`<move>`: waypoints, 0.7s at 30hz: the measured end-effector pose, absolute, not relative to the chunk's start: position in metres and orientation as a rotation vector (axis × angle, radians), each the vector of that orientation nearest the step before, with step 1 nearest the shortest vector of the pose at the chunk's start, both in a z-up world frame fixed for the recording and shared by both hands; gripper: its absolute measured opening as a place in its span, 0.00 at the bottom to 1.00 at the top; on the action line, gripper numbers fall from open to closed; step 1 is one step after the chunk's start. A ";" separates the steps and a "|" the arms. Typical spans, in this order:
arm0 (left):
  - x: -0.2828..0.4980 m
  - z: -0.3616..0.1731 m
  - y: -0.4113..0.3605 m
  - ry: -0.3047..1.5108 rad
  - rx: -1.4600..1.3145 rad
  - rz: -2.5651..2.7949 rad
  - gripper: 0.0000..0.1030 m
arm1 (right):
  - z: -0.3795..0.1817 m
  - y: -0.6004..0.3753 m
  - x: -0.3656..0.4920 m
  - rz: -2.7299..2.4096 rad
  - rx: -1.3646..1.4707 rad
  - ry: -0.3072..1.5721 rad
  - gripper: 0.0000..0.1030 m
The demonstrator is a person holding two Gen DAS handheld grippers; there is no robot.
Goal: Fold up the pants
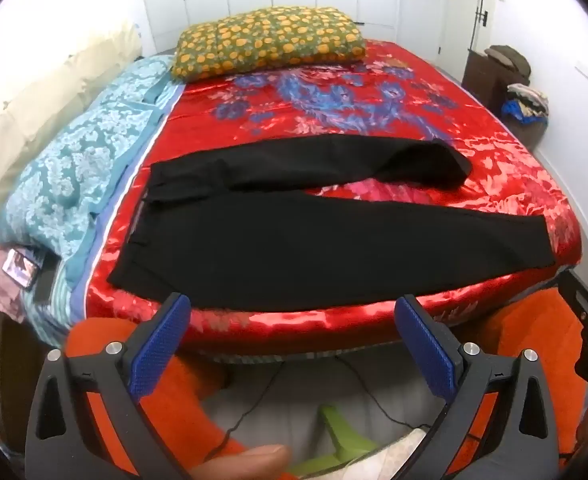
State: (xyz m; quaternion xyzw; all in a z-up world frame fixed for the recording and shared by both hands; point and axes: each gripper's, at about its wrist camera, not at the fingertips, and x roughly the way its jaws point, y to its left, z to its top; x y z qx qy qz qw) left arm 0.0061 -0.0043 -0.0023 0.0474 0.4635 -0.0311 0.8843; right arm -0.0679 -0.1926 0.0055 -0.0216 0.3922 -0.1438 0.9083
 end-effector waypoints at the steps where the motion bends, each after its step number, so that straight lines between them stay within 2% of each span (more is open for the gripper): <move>1: 0.003 -0.001 0.005 0.950 0.069 -0.080 0.99 | 0.006 -0.192 -0.067 -0.298 -0.047 0.809 1.00; 21: -0.005 -0.004 -0.003 0.948 0.096 -0.083 0.99 | 0.001 -0.195 -0.059 -0.361 -0.073 0.868 1.00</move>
